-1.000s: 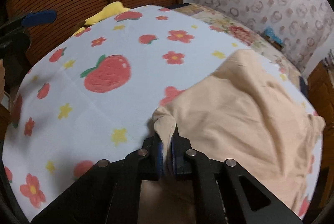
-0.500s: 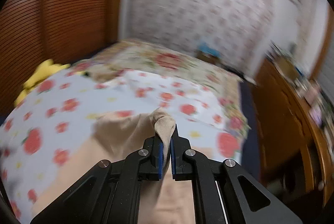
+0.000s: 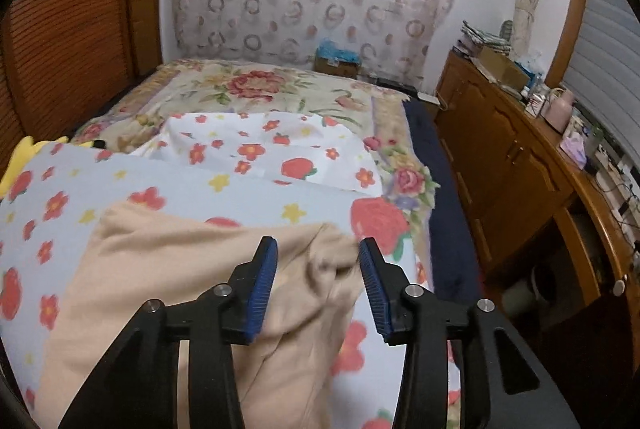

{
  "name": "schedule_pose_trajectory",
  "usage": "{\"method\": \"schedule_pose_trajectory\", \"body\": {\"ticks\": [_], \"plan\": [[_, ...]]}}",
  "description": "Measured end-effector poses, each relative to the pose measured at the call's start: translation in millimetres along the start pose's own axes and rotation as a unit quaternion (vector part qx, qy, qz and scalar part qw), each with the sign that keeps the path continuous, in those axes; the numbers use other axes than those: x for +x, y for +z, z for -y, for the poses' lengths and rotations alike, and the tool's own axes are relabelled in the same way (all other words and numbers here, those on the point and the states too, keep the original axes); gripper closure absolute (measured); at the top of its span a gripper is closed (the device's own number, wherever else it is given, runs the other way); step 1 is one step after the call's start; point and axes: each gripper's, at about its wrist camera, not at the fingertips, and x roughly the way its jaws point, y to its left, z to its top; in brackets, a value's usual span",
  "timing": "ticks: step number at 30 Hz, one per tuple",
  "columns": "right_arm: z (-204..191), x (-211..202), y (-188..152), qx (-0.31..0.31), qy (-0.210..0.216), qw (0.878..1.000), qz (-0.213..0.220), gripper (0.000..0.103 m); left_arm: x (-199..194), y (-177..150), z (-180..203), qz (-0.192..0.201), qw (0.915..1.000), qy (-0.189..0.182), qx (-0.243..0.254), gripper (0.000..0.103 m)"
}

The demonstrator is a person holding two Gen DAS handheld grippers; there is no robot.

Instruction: Fold small clothes

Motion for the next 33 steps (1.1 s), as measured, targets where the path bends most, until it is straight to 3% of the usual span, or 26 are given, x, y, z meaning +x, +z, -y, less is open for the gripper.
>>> {"method": "schedule_pose_trajectory", "body": {"ticks": [6, 10, 19, 30, 33], "plan": [[-17.7, -53.1, -59.1, -0.02, 0.048, 0.998, 0.021, 0.057, 5.6, 1.4, 10.5, 0.001, 1.0, -0.008, -0.001, 0.026], [-34.0, -75.1, -103.6, -0.022, 0.093, 0.995, 0.012, 0.057, 8.7, -0.5, 18.5, -0.001, 0.9999, -0.011, 0.003, 0.026], [-39.0, -93.2, -166.5, 0.008, 0.117, 0.993, -0.004, 0.057, 19.8, -8.7, 38.0, -0.015, 0.9995, -0.024, 0.011, 0.026], [-32.2, -99.4, -161.1, 0.038, 0.14, 0.989, -0.01, 0.057, 24.9, -14.2, 51.6, -0.027, 0.9988, -0.034, 0.021, 0.026], [-40.9, -95.8, -161.5, 0.024, 0.139, 0.99, -0.011, 0.083, 25.4, -13.9, 53.3, -0.028, 0.9988, -0.035, 0.021, 0.026]]}}
